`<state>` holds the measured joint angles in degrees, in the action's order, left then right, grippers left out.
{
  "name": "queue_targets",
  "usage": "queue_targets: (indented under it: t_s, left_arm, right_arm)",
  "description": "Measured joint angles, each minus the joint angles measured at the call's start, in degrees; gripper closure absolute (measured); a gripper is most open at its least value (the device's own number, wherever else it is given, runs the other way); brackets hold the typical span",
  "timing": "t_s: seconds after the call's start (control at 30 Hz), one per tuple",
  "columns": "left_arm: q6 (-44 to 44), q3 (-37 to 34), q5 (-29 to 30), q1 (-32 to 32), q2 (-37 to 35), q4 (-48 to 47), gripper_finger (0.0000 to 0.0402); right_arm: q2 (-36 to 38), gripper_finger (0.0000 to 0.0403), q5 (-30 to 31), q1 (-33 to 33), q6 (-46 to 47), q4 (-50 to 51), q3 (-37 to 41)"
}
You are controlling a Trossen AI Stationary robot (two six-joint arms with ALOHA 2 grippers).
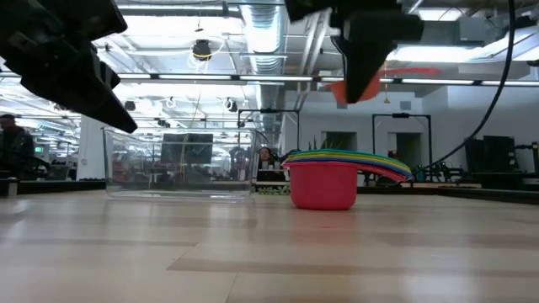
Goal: Nest measuring cups in basket
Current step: Stack the orange measuring cup on top of the light blue measuring cup
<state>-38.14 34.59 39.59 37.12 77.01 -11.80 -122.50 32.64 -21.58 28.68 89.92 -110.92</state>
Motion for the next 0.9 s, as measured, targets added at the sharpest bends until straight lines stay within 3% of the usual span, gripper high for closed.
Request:
queue_targets:
  t_s: [0.33, 0.53, 0.63, 0.9]
  left_arm:
    - [-2.2, 0.0, 0.4, 0.0, 0.0, -2.5, 0.0402]
    - [-2.2, 0.0, 3.3, 0.0, 0.0, -2.5, 0.0401]
    - [-2.2, 0.0, 3.2, 0.0, 0.0, -2.5, 0.0401]
    - [-2.3, 0.0, 3.1, 0.0, 0.0, -2.2, 0.0401]
  right_arm:
    - [16.5, 0.0377, -1.4, 6.4, 0.9, -9.7, 23.2]
    - [26.3, 0.0375, -11.7, 7.9, -3.0, -37.6, 35.3]
    - [27.0, 0.0376, -14.7, 8.0, -5.9, -45.3, 37.7]
    - [22.4, 0.0374, -14.6, 9.0, -8.2, -52.0, 37.7]
